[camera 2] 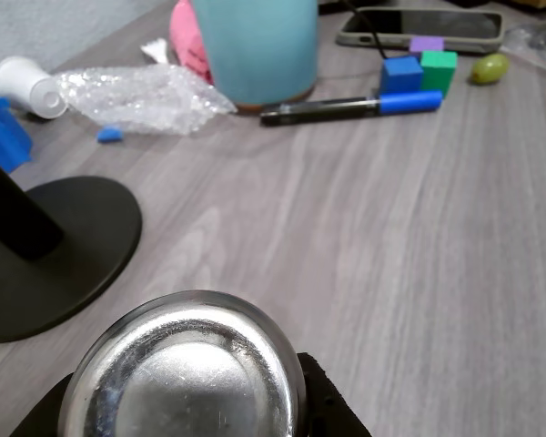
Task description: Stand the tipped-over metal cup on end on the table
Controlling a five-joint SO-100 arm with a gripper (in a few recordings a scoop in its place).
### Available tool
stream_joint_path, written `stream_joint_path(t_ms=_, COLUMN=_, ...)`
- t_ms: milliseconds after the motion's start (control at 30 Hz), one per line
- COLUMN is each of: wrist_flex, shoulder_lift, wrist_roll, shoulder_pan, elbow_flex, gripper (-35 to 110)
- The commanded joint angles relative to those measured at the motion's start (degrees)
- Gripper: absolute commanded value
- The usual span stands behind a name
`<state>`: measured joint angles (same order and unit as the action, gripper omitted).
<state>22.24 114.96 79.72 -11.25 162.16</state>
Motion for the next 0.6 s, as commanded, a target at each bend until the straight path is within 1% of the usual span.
stream_joint_path(t_ms=0, wrist_flex=2.4, shoulder_lift=-0.6, wrist_roll=-0.7, shoulder_pan=-0.8, elbow_flex=-2.7, gripper=16)
stream_joint_path(t_ms=133, wrist_flex=3.5, shoulder_lift=-1.8, wrist_roll=-1.1, shoulder_pan=-1.0, elbow_flex=-2.8, gripper=24)
stream_joint_path(t_ms=400, wrist_flex=4.5, shoulder_lift=-3.2, wrist_roll=-1.1, shoulder_pan=-1.1, elbow_flex=-2.9, gripper=30)
stream_joint_path(t_ms=567, wrist_flex=7.0, shoulder_lift=-5.3, wrist_roll=-1.1, shoulder_pan=-1.3, elbow_flex=-3.4, gripper=31)
